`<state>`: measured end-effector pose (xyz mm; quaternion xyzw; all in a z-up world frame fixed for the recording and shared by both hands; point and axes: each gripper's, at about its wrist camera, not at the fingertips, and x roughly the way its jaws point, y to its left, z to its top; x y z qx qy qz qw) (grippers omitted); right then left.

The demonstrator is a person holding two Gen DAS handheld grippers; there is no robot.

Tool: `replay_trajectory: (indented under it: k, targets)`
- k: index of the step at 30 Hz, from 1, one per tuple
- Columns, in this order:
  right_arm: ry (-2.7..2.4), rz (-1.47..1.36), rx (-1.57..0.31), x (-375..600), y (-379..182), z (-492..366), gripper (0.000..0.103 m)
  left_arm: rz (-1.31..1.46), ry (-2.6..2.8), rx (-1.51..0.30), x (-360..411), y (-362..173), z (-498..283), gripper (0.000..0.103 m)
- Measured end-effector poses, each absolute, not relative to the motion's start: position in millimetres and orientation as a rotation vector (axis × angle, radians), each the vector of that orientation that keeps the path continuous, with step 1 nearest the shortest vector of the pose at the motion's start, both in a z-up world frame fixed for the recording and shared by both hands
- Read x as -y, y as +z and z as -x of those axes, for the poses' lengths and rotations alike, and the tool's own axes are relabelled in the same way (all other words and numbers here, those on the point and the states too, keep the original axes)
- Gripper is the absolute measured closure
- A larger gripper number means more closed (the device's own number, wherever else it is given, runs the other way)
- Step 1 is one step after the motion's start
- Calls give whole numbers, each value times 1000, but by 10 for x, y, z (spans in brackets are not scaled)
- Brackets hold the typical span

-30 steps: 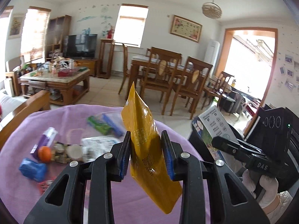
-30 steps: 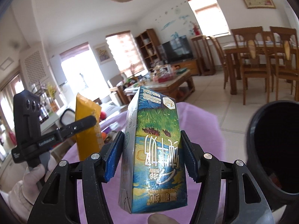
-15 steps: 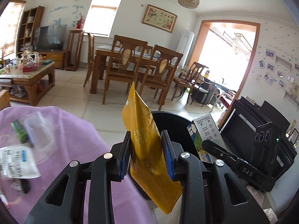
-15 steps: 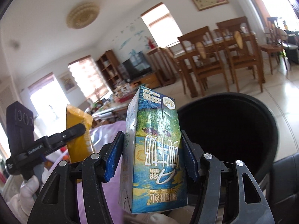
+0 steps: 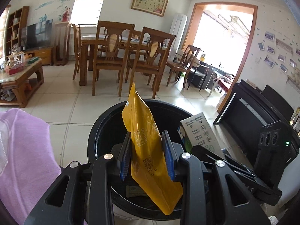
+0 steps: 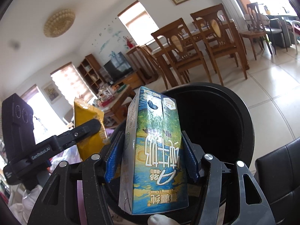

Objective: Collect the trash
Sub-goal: 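Carry the yellow pouch and milk carton over the bin and release both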

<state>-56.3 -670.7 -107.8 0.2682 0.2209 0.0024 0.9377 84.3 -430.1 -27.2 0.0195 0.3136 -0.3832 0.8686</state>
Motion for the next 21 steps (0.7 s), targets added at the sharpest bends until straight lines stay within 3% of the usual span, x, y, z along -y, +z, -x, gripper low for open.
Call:
replay_trajectory:
  k: [21]
  targets:
    - [-36, -423, -454, 6501, -1146, 460, 43, -101, -755, -710, 4413, -451, -936, 68]
